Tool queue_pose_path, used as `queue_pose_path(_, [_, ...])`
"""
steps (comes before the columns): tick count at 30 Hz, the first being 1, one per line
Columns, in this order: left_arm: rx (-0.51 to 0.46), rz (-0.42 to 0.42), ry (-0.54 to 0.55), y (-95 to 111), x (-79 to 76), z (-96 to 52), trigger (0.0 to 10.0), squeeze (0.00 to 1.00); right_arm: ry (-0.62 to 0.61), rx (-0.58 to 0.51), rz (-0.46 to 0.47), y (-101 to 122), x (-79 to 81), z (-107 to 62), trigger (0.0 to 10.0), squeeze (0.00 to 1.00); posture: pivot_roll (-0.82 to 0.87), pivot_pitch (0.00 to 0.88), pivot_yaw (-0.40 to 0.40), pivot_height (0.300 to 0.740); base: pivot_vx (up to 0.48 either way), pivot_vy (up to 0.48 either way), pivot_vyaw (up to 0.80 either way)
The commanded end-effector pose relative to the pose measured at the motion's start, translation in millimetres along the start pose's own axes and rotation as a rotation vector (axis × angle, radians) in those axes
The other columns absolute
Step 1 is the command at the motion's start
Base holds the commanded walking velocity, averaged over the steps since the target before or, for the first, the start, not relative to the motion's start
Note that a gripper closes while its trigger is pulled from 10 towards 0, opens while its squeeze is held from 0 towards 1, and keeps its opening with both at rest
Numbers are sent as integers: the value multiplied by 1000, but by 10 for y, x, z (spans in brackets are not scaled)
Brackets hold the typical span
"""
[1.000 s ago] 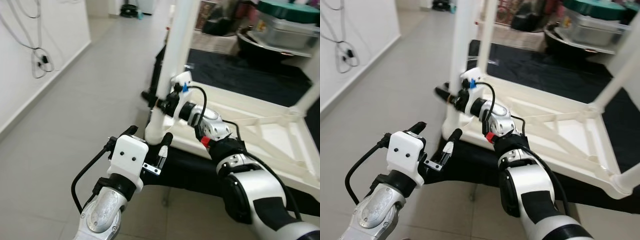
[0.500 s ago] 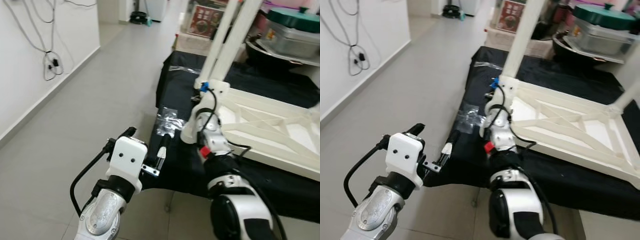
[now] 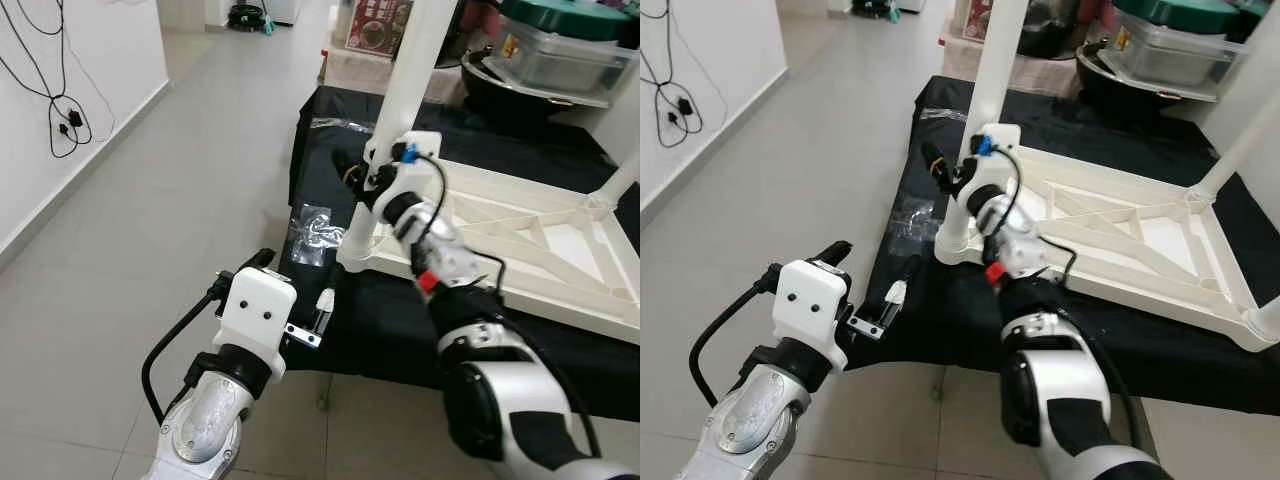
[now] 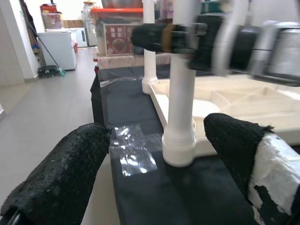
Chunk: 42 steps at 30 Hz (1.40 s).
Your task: Building children table
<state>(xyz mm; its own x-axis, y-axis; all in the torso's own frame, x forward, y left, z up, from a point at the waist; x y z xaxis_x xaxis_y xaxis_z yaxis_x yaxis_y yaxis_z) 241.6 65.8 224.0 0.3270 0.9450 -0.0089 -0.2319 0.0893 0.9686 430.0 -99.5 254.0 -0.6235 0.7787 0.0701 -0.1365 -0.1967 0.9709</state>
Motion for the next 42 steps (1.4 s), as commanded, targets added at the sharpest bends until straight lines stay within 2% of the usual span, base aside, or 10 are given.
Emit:
queue_pose_path(1, [-1,-11,1,10,-2,18,10000,0,275,27,62,-67,280,-33,10000,0,143,97,-137,740,0,0,0])
queue_pose_path(11, [10,6,-13,-15,-29,4,10000,0,622,116,22,-274,630,-107,10000,0,151,99,-138,740,0,0,0])
queue_pose_path(12, [10,5,-11,-14,-29,2,10000,0,603,130,16,-315,660,-46,0,0,155,98,-141,740,0,0,0])
queue_pose_path(17, [10,-5,-6,-13,-29,-3,10000,0,515,125,10,-350,670,66,0,0,158,90,-143,740,0,0,0])
queue_pose_path(25, [16,-6,1,-38,-17,-13,10000,0,-91,101,-86,-287,153,205,0,0,149,70,-139,740,0,0,0])
queue_pose_path(26, [18,-17,4,-46,-17,-16,10000,0,-290,113,-105,-302,-43,133,0,0,145,70,-136,740,0,0,0])
queue_pose_path(31, [16,-31,13,-46,0,-19,10000,0,-653,146,-160,-330,-330,-106,0,0,145,60,-136,740,0,0,0])
queue_pose_path(33, [16,-31,13,-46,0,-19,10000,0,-653,146,-160,-330,-330,-106,0,0,145,60,-136,740,0,0,0])
queue_pose_path(35, [17,-1,5,-49,-4,-21,10000,0,-874,164,-166,-369,-349,-291,0,0,150,54,-137,740,0,0,0])
queue_pose_path(42, [18,3,4,-57,-8,-25,10000,0,-930,164,-160,-452,-167,-308,0,0,147,57,-137,740,0,0,0])
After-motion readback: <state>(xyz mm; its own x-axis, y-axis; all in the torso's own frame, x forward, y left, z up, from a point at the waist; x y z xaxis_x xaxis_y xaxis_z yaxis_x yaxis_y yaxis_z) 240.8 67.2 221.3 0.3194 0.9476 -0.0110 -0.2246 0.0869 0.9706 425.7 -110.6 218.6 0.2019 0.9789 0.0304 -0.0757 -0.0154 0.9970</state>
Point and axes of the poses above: a point about 5 cm out from each wrist's last joint towards the gripper, its own z axis pointing out of the wrist towards the gripper, its own y axis along the axis of the wrist's last joint, x = y × z, the point moved 4 cm from there along z, pointing out of the wrist towards the gripper, and after that the axes turned 7 degrees about -z, right-handed, at the moved point
